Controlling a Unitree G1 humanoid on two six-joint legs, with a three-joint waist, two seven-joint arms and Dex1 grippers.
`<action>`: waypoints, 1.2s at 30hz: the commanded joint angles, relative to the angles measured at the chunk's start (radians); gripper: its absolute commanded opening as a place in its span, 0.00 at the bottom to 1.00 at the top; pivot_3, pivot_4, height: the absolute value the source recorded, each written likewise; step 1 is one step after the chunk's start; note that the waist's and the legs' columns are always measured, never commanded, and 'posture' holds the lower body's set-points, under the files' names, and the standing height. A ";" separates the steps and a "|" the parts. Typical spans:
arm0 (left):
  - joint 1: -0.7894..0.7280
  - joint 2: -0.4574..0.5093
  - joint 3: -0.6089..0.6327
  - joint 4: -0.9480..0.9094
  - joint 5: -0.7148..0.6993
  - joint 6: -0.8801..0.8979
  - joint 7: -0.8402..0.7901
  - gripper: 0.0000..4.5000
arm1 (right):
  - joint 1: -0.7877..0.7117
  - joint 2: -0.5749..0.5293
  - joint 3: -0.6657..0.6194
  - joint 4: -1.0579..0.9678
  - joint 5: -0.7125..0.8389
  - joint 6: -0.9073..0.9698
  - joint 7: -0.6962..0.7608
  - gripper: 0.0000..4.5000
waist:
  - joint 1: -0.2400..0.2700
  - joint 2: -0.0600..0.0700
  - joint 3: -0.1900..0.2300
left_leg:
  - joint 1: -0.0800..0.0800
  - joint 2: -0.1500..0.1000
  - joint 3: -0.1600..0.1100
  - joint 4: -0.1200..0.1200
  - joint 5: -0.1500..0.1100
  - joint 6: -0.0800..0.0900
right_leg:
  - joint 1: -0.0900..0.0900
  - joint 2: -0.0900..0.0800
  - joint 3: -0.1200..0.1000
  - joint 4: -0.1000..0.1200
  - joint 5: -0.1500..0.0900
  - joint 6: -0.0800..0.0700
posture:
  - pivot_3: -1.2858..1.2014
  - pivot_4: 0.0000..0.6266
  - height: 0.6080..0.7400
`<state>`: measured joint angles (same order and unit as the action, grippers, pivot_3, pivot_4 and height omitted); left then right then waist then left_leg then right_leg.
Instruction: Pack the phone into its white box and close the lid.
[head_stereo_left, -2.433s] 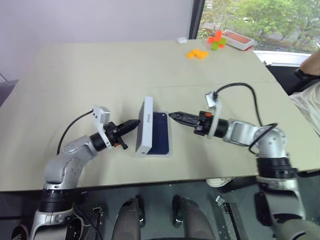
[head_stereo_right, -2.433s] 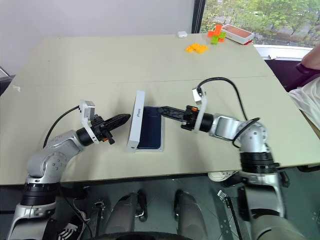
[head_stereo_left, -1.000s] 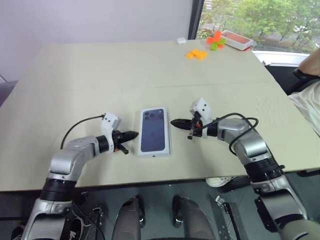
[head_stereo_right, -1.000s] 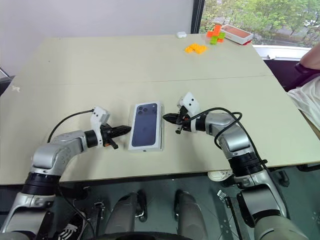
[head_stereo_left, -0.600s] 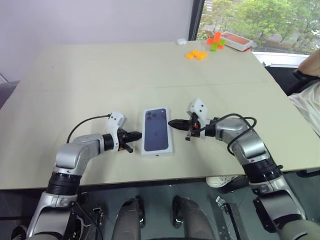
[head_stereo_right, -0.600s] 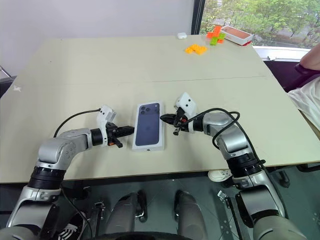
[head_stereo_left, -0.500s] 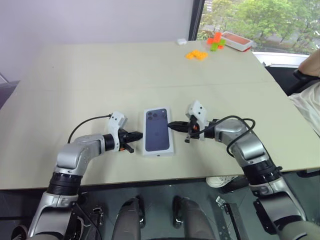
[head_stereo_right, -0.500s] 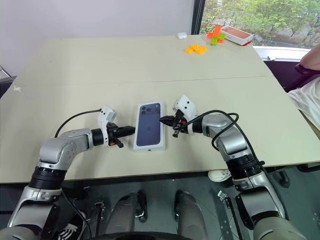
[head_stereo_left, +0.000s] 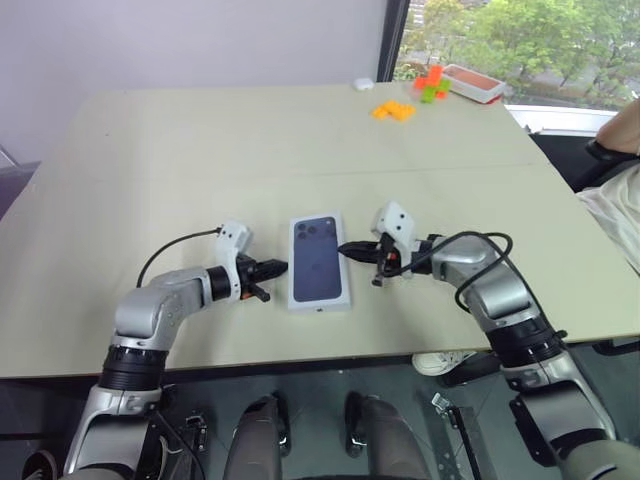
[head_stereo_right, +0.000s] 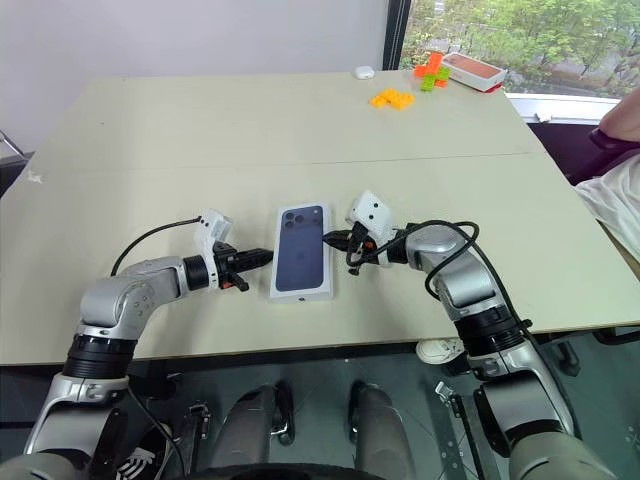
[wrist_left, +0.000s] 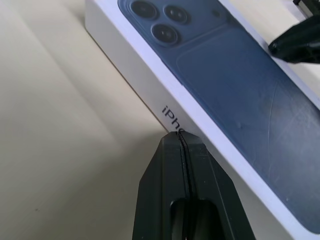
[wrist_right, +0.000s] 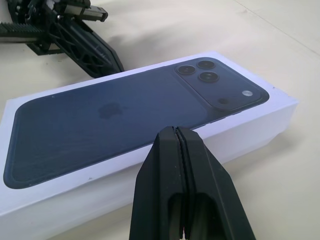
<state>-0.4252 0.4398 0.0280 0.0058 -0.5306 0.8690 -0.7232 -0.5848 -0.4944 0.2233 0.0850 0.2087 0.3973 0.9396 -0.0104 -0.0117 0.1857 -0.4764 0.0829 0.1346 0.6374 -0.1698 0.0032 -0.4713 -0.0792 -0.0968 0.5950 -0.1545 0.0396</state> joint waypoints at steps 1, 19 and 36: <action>-0.026 -0.007 0.021 -0.047 -0.029 -0.002 -0.002 0.00 | 0.011 -0.012 0.027 0.018 -0.041 -0.005 0.006 0.00 | 0.000 0.000 0.000 | 0.000 0.000 0.000 0.000 0.000 0.000 | 0.000 0.000 0.000 0.000 0.000 0.000 | 0.52 0.24 1.00; -0.007 0.005 0.019 -0.041 -0.019 -0.012 -0.004 0.00 | -0.051 0.002 -0.054 0.043 -0.013 0.025 -0.004 0.00 | -0.002 0.000 0.000 | 0.001 0.000 0.000 0.000 0.000 0.000 | 0.001 0.000 0.000 0.000 0.000 0.000 | 0.52 0.24 1.00; -0.288 -0.138 0.039 0.234 0.031 -0.185 0.042 0.00 | -0.180 0.157 -0.087 0.310 -0.098 -0.084 -0.236 0.00 | -0.004 0.000 0.000 | 0.000 0.000 0.002 0.003 0.000 0.000 | 0.002 0.001 -0.001 0.001 0.001 0.000 | 0.52 0.24 1.00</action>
<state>-0.6865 0.3079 0.0854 0.2174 -0.5239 0.7295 -0.6702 -0.7329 -0.3509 0.1462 0.3855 0.1256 0.3497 0.7256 -0.0142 -0.0120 0.1856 -0.4760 0.0834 0.1360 0.6403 -0.1699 0.0033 -0.4693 -0.0778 -0.0984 0.5959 -0.1539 0.0392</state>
